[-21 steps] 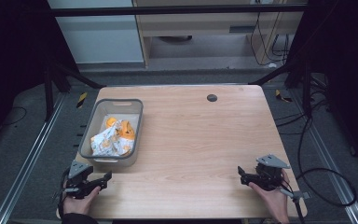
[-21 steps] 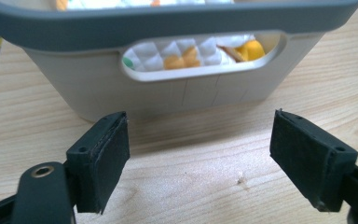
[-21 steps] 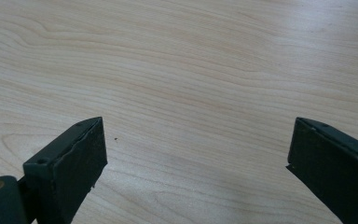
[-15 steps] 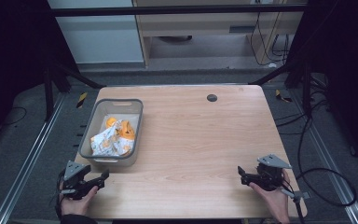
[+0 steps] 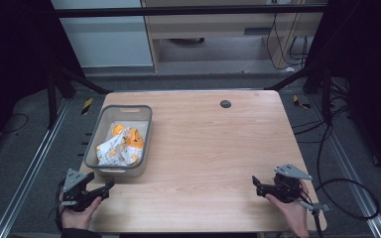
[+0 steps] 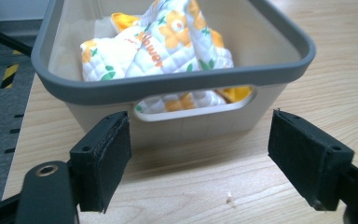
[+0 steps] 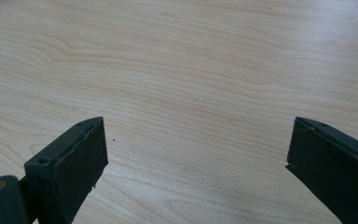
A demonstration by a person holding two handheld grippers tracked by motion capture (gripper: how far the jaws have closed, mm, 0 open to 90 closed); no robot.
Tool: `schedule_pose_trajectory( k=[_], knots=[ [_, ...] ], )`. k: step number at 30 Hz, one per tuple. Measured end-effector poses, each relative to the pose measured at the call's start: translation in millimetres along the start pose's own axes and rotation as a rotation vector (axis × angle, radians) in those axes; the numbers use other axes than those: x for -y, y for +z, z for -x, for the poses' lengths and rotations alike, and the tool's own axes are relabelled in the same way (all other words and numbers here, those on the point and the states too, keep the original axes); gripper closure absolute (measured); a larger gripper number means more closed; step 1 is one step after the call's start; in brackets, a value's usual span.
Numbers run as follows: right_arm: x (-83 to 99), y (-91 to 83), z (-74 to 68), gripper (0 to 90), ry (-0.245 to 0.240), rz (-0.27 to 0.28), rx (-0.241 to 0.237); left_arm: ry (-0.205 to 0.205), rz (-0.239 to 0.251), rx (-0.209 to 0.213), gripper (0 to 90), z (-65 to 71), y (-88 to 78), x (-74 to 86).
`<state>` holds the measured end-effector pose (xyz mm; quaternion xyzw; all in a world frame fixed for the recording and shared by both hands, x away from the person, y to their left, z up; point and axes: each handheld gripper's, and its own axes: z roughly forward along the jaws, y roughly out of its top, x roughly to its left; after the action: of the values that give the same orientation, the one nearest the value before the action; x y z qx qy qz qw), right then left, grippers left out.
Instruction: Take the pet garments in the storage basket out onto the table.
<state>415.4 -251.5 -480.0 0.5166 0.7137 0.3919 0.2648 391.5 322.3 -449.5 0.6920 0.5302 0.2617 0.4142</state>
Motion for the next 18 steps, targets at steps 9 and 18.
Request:
schedule_pose_trajectory(
  k=[9,18],
  knots=[
    [1.0,3.1,-0.6,5.3,-0.014,-0.020,0.004,-0.005,0.033,0.015,20.6,-1.0,-8.0,-13.0],
    [1.2,5.1,0.8,5.6,-0.014,-0.027,0.005,-0.006,0.050,0.015,20.6,-5.7,-11.8,-25.0]
  ],
)
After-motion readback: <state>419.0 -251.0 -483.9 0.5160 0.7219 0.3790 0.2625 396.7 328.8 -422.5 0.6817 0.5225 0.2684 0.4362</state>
